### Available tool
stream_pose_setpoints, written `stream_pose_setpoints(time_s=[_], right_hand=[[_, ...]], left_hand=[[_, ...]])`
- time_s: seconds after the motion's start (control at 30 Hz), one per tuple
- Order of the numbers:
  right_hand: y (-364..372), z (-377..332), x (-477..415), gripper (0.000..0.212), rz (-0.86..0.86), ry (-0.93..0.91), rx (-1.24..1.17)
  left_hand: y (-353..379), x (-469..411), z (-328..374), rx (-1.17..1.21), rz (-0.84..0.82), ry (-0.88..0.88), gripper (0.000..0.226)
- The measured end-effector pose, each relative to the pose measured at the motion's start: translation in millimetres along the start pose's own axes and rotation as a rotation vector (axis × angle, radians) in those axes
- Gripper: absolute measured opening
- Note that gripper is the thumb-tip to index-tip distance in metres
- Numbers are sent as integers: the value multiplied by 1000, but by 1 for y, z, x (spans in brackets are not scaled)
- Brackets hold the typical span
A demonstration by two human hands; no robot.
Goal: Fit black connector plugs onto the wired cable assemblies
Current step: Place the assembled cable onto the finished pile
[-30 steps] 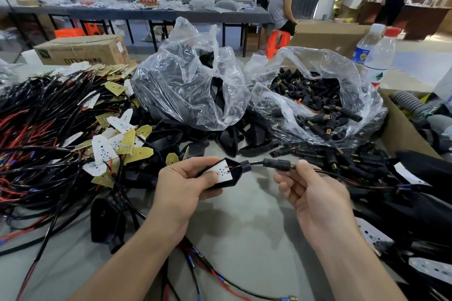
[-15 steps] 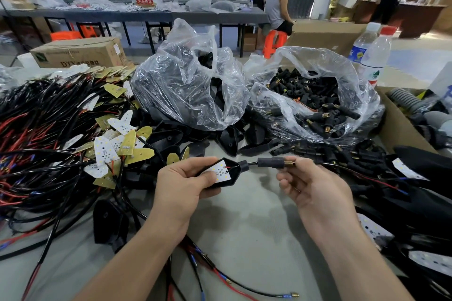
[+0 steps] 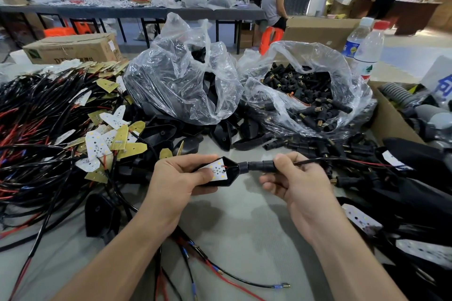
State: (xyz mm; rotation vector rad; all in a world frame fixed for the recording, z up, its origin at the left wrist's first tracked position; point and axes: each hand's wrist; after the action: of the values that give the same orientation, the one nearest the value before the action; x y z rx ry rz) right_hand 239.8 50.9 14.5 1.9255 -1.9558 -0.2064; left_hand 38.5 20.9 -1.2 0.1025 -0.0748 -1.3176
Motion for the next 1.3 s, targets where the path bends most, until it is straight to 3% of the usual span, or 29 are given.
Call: stream_pose_setpoints(time_s=[0.27,0.4,0.67,0.9,1.03,1.3], right_hand=[[-6,-5,-4,14,-74,-40,74],[-10,-6,-6,16,-75,-41,108],[-14,-8,-6,15,-145,63,72],[-7,-2,-2,23,-1,-161,106],[-10,-6,-1,23,-24,-152,110],[-5,-5,5,20,4,-145,91]], left_hand=[[5,1,0,-33,76,85,38],[2,0,-1,-64,23,85,40],[3,0,-5,-156,71,158,42],[1,1,1,15,-36,4,42],[0,0,3,97,-77,-82,33],[1,1,-1,37,-3,-4,36]])
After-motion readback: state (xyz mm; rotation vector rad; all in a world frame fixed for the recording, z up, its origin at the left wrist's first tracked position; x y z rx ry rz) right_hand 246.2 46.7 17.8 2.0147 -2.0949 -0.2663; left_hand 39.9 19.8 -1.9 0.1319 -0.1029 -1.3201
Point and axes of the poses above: each hand's wrist, its own x-axis away from the middle knuckle, its own y-axis out of the palm, z = x × y, and after that the axes turned 1 degree about -x, right-handed
